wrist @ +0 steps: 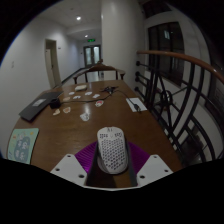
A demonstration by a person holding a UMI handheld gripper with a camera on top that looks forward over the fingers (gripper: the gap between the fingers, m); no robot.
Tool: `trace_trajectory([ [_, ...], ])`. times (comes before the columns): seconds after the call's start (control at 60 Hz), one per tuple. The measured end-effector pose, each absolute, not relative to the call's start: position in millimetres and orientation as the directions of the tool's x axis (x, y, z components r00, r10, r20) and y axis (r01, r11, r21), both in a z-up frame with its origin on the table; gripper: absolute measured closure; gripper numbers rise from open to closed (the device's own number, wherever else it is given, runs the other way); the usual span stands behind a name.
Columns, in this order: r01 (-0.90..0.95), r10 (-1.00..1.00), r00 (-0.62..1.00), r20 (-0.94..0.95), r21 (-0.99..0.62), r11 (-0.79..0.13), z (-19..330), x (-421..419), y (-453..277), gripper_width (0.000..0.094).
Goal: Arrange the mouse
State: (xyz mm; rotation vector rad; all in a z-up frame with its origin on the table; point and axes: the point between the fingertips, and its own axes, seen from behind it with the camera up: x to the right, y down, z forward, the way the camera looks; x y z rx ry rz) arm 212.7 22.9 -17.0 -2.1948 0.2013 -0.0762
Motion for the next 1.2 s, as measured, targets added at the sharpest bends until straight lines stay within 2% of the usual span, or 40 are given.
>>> trace_trajectory([
  [0.05,-0.121,-0.179,0.984,-0.021,-0.812,-0.571,-17,214,23,0.0439],
  [0.133,-0.151,-0.209,0.977,-0.041,-0.824,-0.546,-13,215,24,0.054],
  [0.2,-0.191,-0.241,0.968,-0.065,-0.817,-0.545,-2,214,18,0.0579],
  [0.267,-0.173,-0.236,0.969,-0.066,-0.867,-0.468,45,197,20,0.0584],
  [0.4,-0.112,-0.152,0.986,-0.071,-0.953,-0.283,174,98,23,0.0584],
  [0.483,-0.102,-0.05,0.994,-0.093,-0.97,-0.222,211,2,15,0.0571],
  [0.533,-0.095,0.015,0.995,-0.101,-0.968,-0.232,208,-54,21,0.0572],
  [0.567,-0.088,0.056,0.993,-0.106,-0.962,-0.259,192,-91,19,0.0572],
  [0.667,-0.001,0.115,0.992,-0.052,-0.914,-0.406,106,-159,10,0.0572],
  [0.733,0.039,0.097,0.995,-0.012,-0.865,-0.5,52,-169,8,0.0572],
  [0.8,0.03,0.065,0.998,-0.008,-0.828,-0.56,14,-170,0,0.0572],
  [0.95,0.04,0.044,0.999,0.019,-0.824,-0.565,1,-170,3,0.0556],
  [1.033,0.018,0.047,0.999,-0.013,-0.795,-0.607,-16,-172,1,0.0514],
  [1.2,0.07,0.082,0.996,0.025,-0.788,-0.611,-15,-171,-5,0.0417],
])
